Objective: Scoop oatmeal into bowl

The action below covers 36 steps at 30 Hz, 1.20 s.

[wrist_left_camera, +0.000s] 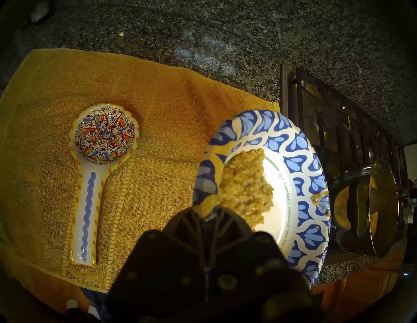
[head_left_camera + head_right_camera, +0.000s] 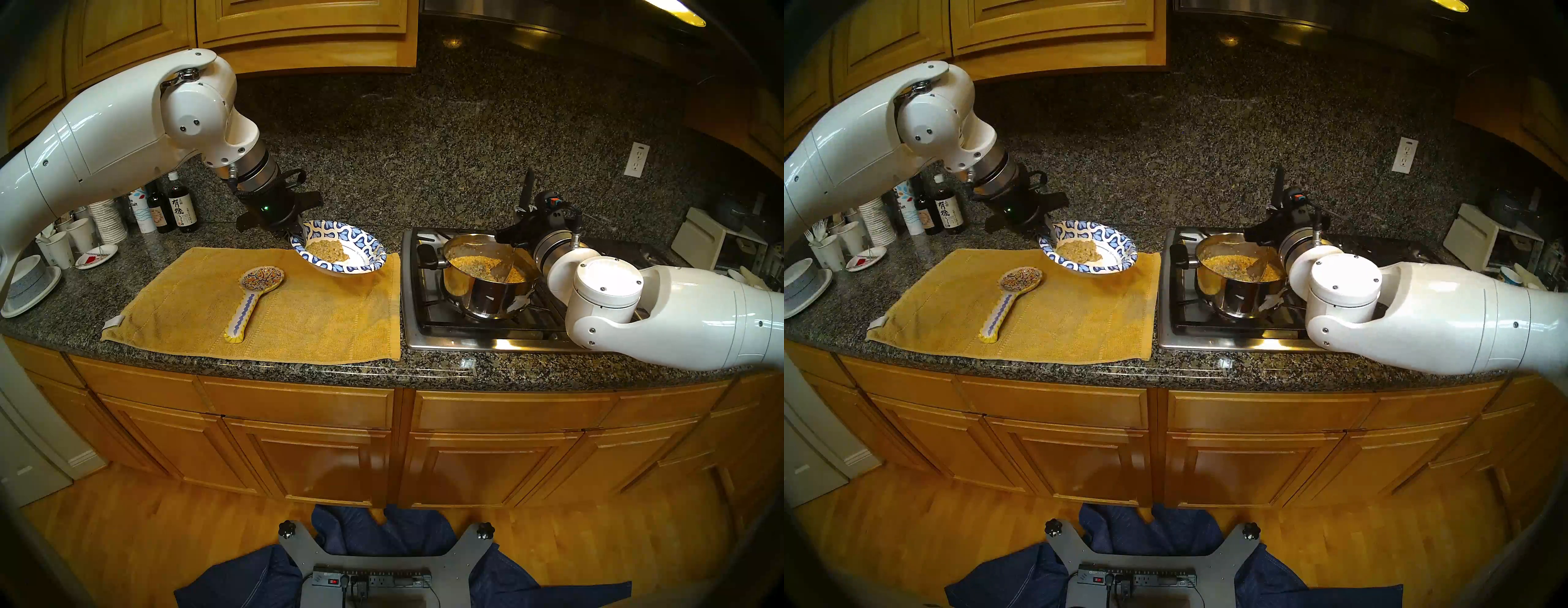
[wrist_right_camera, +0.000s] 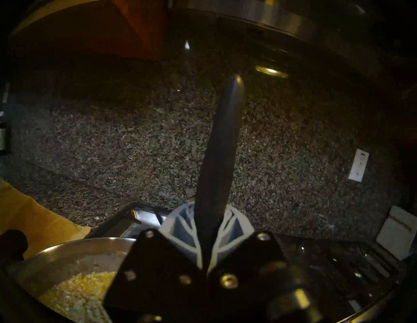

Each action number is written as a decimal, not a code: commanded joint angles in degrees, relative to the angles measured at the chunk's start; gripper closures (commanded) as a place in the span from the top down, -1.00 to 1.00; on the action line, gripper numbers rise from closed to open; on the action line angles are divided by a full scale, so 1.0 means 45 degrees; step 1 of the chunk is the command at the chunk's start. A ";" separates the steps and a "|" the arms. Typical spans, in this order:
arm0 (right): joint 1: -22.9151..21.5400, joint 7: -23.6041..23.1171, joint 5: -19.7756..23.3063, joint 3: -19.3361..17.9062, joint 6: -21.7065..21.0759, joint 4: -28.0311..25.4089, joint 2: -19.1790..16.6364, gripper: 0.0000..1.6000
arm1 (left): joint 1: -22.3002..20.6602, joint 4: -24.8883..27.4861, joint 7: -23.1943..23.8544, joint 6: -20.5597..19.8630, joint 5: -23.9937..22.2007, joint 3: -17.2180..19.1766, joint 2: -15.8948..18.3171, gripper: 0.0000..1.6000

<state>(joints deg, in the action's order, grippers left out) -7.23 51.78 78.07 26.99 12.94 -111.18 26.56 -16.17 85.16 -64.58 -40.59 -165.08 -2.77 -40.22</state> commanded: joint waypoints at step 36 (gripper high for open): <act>-0.0516 -0.1569 0.4647 -0.1464 0.0222 0.0912 0.0742 -1.00 | -0.0887 0.0029 -0.0988 -0.0002 0.0017 0.0071 -0.0015 -1.00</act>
<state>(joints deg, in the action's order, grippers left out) -7.55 46.78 96.94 22.58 15.06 -106.59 28.95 -17.06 85.17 -64.72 -40.45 -165.08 -3.83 -40.36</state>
